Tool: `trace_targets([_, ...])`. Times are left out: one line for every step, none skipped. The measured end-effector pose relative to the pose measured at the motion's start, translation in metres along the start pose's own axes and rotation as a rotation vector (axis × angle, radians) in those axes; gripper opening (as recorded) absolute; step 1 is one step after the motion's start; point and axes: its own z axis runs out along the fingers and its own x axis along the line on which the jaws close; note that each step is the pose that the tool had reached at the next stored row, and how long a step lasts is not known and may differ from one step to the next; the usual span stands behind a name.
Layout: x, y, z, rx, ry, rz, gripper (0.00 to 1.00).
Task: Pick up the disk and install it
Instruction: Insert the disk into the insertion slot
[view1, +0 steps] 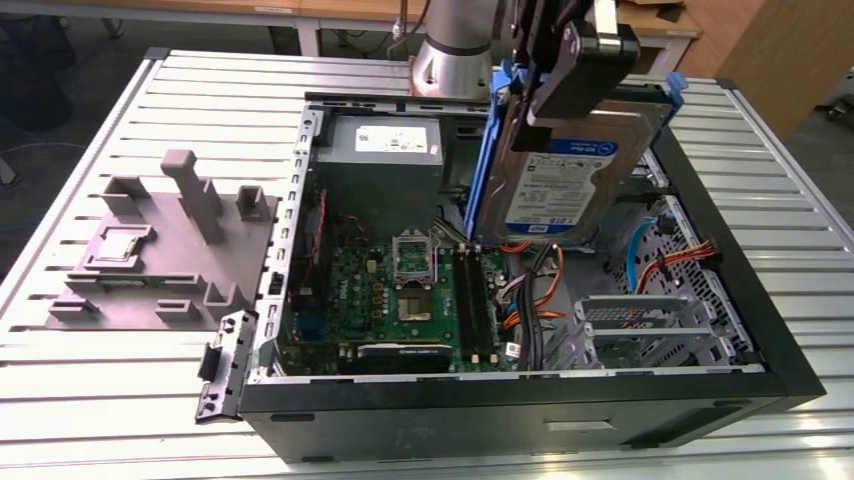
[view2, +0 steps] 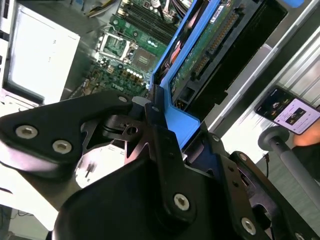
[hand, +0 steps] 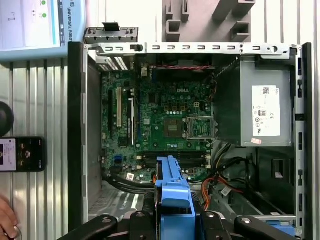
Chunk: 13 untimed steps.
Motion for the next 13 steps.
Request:
trace_targets([0.0024,-0.0001,0.0004,0.0000,0.0002,0.000,0.36])
trace_targets([0.0046,-0.0002,0.0008,0.0000,0.0002,0.000,0.36])
trace_targets([0.0060,-0.0006,0.0015,0.0000,0.0001,0.000,0.36])
trace_targets([0.0064,-0.0020,0.0022,0.0001,0.0001,0.000,0.36])
trace_targets([0.0068,-0.0033,0.0027,0.0000,0.0005,0.000,0.36])
trace_targets([0.0071,-0.0053,0.0032,0.0000,0.0008,-0.001,0.36])
trace_targets([0.0071,-0.0073,0.0036,0.0000,0.0012,-0.001,0.36])
trace_targets([0.0072,-0.0095,0.0042,0.0000,0.0014,-0.001,0.36])
trace_targets([0.0072,-0.0122,0.0047,0.0000,0.0013,-0.001,0.36])
trace_targets([0.0072,-0.0152,0.0050,0.0001,0.0011,-0.001,0.36])
trace_targets([0.0072,-0.0180,0.0053,0.0001,0.0011,-0.002,0.36])
trace_targets([0.0071,-0.0208,0.0056,0.0001,0.0011,-0.002,0.36])
trace_targets([0.0071,-0.0229,0.0058,0.0000,0.0012,-0.002,0.36])
